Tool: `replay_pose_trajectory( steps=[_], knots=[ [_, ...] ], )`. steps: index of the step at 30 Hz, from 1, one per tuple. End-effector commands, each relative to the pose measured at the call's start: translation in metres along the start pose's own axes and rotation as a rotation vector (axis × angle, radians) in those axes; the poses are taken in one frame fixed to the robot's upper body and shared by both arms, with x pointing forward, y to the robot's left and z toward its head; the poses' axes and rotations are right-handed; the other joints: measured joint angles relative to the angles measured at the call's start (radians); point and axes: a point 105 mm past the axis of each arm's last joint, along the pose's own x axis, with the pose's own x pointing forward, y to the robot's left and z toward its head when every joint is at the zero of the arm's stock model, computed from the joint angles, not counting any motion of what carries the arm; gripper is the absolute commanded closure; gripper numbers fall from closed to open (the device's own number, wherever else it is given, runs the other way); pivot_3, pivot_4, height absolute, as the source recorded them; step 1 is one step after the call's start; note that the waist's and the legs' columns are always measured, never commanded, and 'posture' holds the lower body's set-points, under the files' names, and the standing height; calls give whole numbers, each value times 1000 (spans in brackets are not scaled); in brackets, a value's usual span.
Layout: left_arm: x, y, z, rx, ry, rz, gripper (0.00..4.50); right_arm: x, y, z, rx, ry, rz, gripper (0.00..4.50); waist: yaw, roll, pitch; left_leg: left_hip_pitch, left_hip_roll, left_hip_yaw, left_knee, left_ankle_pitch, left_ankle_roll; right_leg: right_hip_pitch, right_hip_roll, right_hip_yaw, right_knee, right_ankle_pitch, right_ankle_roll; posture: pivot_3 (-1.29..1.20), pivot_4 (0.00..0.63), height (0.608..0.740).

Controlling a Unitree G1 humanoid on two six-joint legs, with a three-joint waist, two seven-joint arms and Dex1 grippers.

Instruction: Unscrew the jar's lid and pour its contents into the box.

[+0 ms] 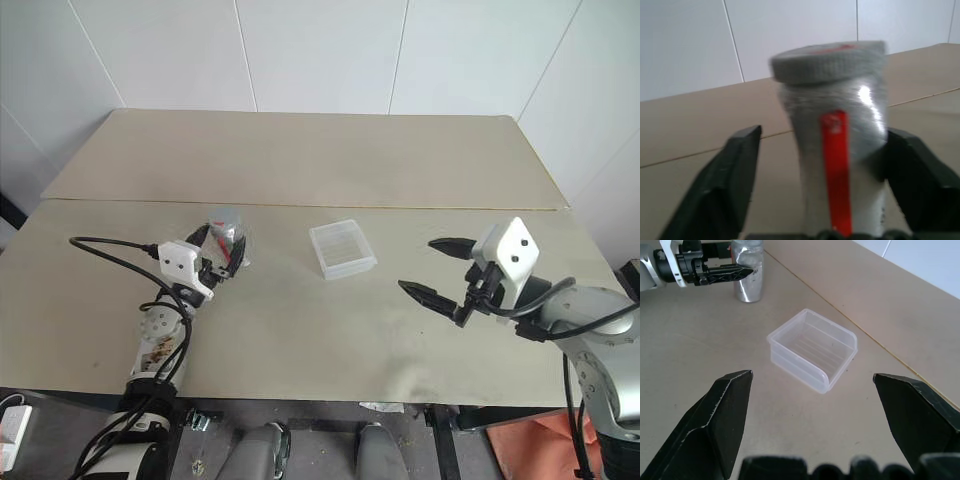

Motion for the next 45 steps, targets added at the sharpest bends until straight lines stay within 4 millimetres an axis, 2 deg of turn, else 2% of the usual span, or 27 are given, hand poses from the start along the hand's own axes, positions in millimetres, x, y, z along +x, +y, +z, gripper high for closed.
replay_pose_trajectory(
  steps=[1, 2, 4, 7, 10, 13, 16, 20, 23, 28, 32, 35, 45],
  knots=[
    [6, -2, 6, -17, -21, -21, 1888, -5, -2, 12, -35, -32, -21, 0, 0, 0, 0, 0, 0, 0, 0, 0, 0, 0, 0, 0, 0, 0, 0, 0, 150, 740],
    [7, -3, 6, -20, -22, -24, 2255, -5, -2, 12, -35, -32, -22, 0, 0, 0, 0, 0, 0, 0, 0, 0, 0, 0, 0, 0, 0, 0, 0, 0, 150, 740],
    [9, -3, 6, -52, -25, -22, 2615, -3, -1, 13, -36, -37, -22, 0, -1, 0, 0, 0, 0, 0, 0, 0, 0, 0, 0, 0, 0, 0, 0, 0, 150, 740],
    [11, -4, 7, -55, -30, -31, 2615, 0, 1, 16, -37, -54, -19, 0, -1, 0, 0, 0, 0, 0, 0, 0, 0, 0, 0, 0, 0, 0, 0, 0, 150, 740],
    [15, -6, 17, -44, -65, -55, 2615, 8, 5, 24, -26, -95, -23, 0, -1, 0, 0, 0, 0, 0, 0, 0, 0, 0, 0, 0, 0, 0, 0, 0, 150, 740],
    [20, -15, 38, -32, -137, -116, 2615, 25, 21, 45, 14, -198, 1, 0, -6, 0, 0, 0, 0, 0, 0, 0, 0, 0, 0, 0, 0, 0, 0, 0, 150, 740],
    [26, -32, 60, -58, -210, -208, 2615, 46, 36, 62, 59, -283, -13, 0, -7, 0, 0, 0, 1, 0, 0, 0, 0, -1, 1, 0, 0, 0, 0, 0, 150, 740],
    [32, -50, 78, -96, -265, -298, 2615, 74, 51, 83, 172, -401, -52, 0, -8, -1, 0, 0, 0, -1, 0, 0, -1, -1, 0, 0, 0, 1, 0, 0, 150, 740],
    [36, -62, 79, -123, -265, -350, 2615, 99, 63, 92, 221, -427, -84, 0, -14, -1, 0, -1, 0, -1, 0, 0, 0, -1, 0, 1, 1, 2, -3, 0, 150, 740],
    [33, -78, 75, -171, -255, -437, 2615, 125, 69, 104, 244, -463, -146, 0, -25, -1, 0, -1, 0, -1, 0, 0, 0, -2, 1, 1, 1, 4, -6, 0, 150, 740],
    [32, -87, 75, -163, -257, -462, 2615, 135, 69, 105, 169, -456, -186, 0, -25, -1, 0, -1, 0, -1, 0, 1, 0, -2, 1, 0, 1, 4, -6, 0, 150, 740],
    [30, -93, 75, -143, -263, -485, 2615, 140, 61, 101, 136, -441, -240, 0, -25, -1, 0, -1, 0, -1, 0, 1, 0, -2, 1, 1, 1, 4, -7, 0, 150, 740],
    [26, -96, 73, -145, -264, -499, 2615, 151, 54, 101, 90, -450, -263, 0, -29, -1, 0, -1, 0, -1, 0, 1, 0, -3, 1, 1, 1, 4, -7, 0, 150, 740]
  ],
)
